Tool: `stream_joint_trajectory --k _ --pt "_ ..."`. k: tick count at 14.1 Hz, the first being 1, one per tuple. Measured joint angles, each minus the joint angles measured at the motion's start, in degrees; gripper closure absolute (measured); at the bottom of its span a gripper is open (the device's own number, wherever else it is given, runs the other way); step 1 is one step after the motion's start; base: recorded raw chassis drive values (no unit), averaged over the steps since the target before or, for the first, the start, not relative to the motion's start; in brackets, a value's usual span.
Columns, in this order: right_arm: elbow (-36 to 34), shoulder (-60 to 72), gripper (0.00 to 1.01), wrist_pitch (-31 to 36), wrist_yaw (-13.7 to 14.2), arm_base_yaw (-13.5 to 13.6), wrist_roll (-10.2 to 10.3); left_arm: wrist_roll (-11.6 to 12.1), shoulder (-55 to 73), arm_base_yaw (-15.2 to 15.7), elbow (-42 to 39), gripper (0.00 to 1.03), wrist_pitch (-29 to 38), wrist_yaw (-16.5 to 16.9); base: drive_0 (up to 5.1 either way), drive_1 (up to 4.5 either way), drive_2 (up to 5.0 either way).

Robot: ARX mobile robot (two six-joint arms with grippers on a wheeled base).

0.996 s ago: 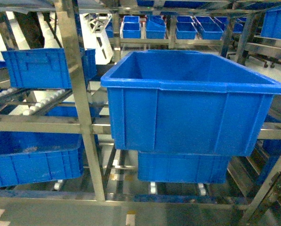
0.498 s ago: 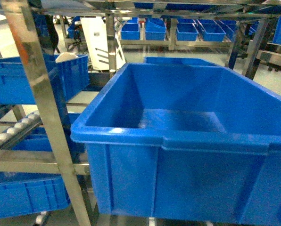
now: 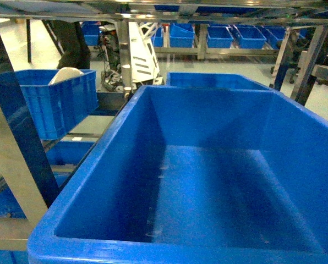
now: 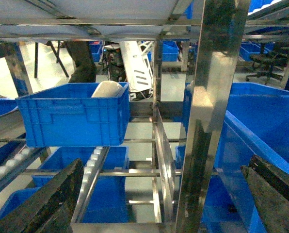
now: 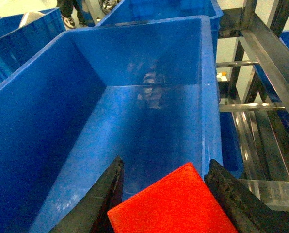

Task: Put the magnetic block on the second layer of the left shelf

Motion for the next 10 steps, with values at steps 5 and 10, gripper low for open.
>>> stream_joint_trajectory --k 5,10 --pt "4.0 7.9 0.57 -1.0 -2.3 5.8 2.9 0.0 0.0 0.0 0.0 0.05 0.1 0.0 0.0 0.00 0.0" --pt "12.1 26.7 0.57 7.5 -3.6 12.0 2.9 0.0 0.0 0.0 0.0 0.05 0.1 0.0 0.0 0.00 0.0"
